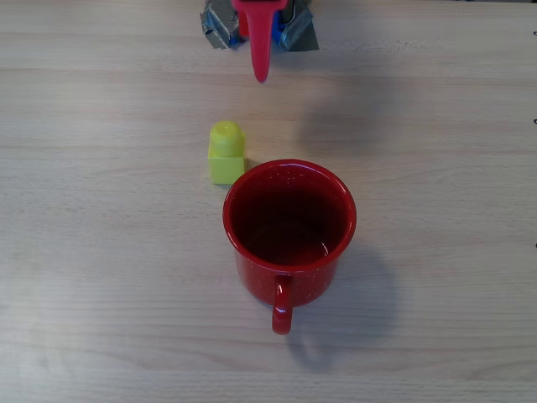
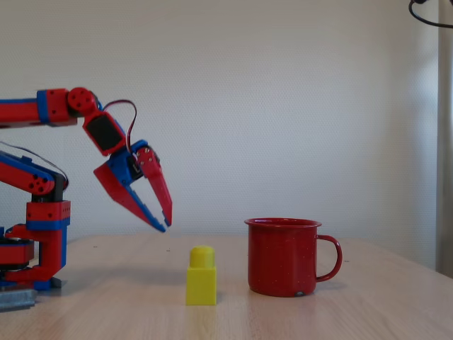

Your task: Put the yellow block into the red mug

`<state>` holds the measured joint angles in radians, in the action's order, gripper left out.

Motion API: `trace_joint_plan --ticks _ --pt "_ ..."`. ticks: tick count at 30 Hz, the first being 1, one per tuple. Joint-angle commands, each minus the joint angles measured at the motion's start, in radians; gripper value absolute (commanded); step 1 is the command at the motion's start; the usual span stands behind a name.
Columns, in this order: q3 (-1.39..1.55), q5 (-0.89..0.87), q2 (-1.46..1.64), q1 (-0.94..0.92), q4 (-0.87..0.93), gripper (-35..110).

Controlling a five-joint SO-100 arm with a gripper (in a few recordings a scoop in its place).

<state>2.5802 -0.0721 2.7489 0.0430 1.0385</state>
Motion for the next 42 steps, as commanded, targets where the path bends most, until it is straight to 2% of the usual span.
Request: trace_joint_plan --ticks 1,15,19,33,42 --pt "-0.158 -0.026 -0.074 -0.003 0.032 0" --pt "-0.532 0.009 -0.437 -0.094 0.140 0" --pt "-0.666 0.012 -0.561 -0.121 0.218 0" --pt "-0.793 0.150 -0.773 -0.202 0.354 36" --pt "-0.790 0.101 -0.861 -0.221 0.410 44"
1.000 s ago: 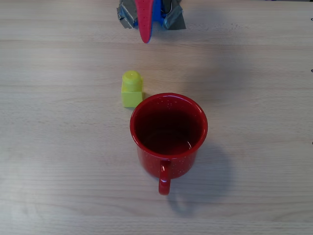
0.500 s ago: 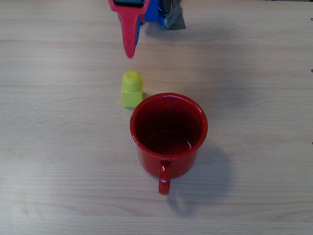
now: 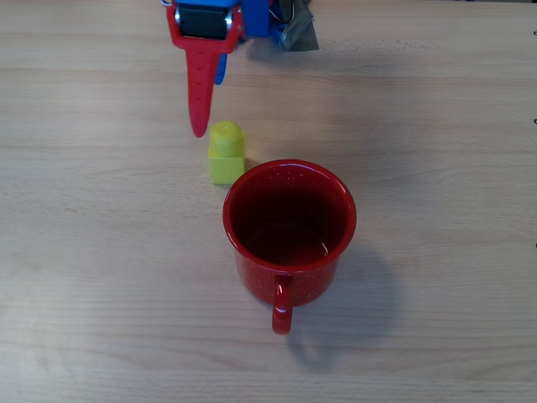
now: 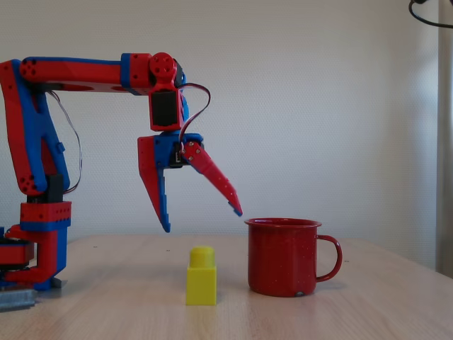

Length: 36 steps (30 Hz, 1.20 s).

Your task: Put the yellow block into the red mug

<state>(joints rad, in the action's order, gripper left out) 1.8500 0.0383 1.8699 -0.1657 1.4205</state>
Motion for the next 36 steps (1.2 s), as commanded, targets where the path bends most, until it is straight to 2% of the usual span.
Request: trace_joint_plan --ticks 1,20,36 --pt "-0.060 -0.017 0.009 -0.014 0.029 44" --pt "0.029 -0.051 -0.143 0.003 -0.135 52" --pt "0.084 -0.063 -0.207 0.041 -0.232 52"
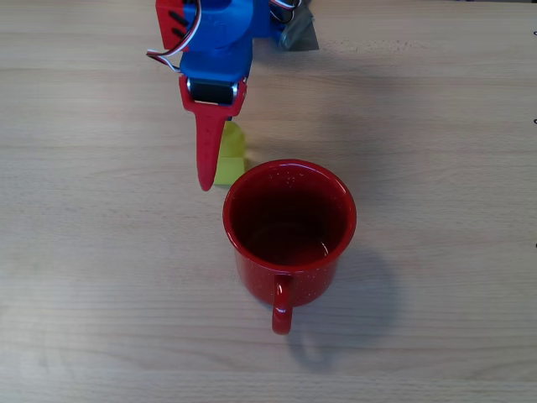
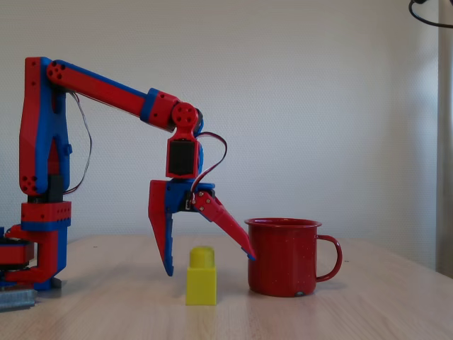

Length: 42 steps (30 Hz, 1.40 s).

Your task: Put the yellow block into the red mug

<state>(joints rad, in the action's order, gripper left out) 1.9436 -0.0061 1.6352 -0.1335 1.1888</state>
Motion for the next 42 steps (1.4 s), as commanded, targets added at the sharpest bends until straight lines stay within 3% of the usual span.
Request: trace_joint_plan --ticks 1,23,33,39,42 --pt "-0.006 -0.020 0.021 0.011 -0.005 52" --pt "0.005 -0.014 -0.029 0.015 -0.071 49" --pt "0.002 -0.006 -0.041 0.009 -0.095 28" --pt "-0.002 -0.023 -0.041 0.006 -0.100 0" --pt "0.000 -0.015 -0.038 0.003 -0.100 0"
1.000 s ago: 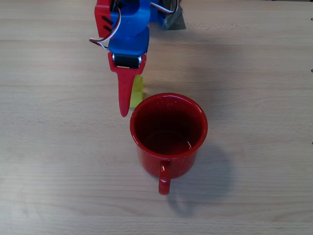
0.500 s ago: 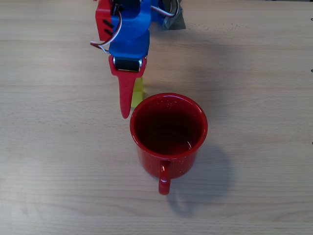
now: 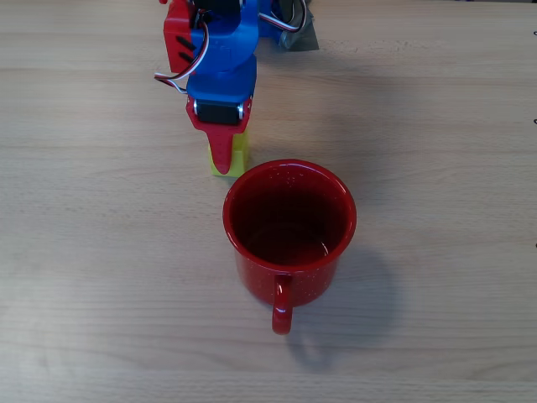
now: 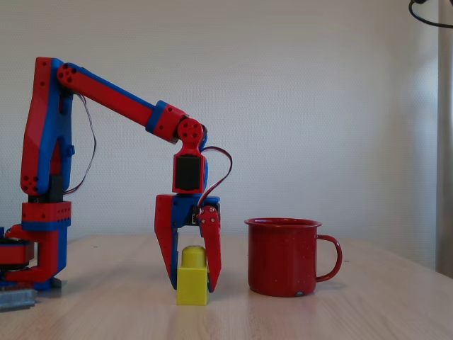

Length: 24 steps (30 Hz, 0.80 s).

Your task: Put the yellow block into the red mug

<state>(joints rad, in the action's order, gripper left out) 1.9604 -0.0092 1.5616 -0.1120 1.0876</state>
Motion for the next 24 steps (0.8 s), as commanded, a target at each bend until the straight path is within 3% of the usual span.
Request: trace_joint_plan --ticks 1,14,24 --pt "-0.017 -0.006 0.040 -0.021 0.002 0" --pt "-0.127 0.067 0.225 -0.048 0.293 0" --pt "-0.400 0.121 0.296 -0.029 0.502 0"
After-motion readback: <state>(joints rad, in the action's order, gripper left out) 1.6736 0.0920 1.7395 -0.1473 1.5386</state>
